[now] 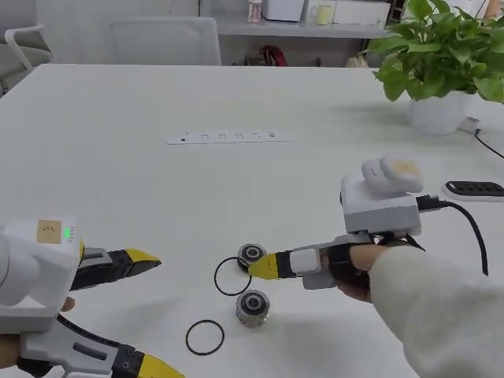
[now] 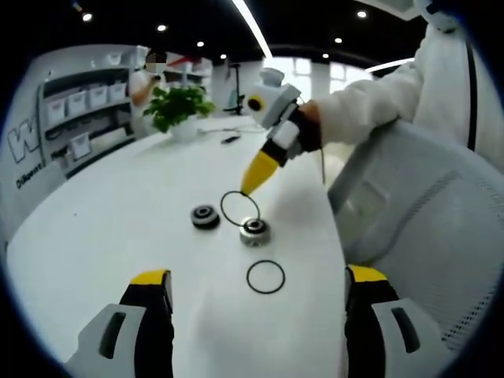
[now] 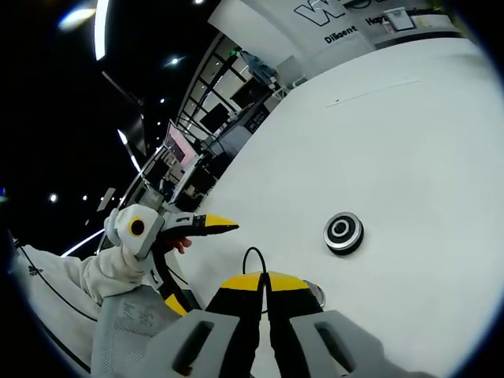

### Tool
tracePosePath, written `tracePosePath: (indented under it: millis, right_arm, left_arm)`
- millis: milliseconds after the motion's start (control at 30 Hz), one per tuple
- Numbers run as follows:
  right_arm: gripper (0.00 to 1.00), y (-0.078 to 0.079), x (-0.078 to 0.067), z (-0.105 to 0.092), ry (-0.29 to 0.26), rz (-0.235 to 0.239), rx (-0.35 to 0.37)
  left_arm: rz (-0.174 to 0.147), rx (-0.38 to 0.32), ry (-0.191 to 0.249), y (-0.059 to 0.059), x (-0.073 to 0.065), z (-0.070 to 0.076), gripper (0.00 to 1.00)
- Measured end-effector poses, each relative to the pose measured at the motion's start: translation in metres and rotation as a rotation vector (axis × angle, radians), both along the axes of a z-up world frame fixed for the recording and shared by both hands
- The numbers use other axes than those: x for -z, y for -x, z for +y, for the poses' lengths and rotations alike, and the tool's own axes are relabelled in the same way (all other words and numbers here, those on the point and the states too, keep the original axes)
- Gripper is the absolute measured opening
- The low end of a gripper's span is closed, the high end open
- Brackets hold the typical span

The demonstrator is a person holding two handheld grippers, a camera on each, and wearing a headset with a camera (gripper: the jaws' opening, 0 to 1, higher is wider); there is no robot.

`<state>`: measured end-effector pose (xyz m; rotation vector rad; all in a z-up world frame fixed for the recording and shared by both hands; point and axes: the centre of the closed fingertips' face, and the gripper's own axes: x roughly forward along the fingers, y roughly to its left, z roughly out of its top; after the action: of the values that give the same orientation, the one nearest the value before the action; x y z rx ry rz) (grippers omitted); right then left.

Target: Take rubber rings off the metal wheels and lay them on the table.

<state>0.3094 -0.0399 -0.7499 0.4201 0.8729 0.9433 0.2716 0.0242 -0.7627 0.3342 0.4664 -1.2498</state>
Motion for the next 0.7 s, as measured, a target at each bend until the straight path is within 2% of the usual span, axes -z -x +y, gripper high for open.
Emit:
tracePosePath:
  millis: [167,700]
  right_arm:
    - [0.0,0.009,0.007,0.007,0.029,0.009,-0.044]
    - [0.0,0.021,0.027,0.015,0.094,0.035,-0.14]
  left_arm:
    - [0.004,-0.003,0.002,-0.001,0.0,0.0,0.92]
    - [0.011,0.005,0.001,0.001,0.001,0.0,0.91]
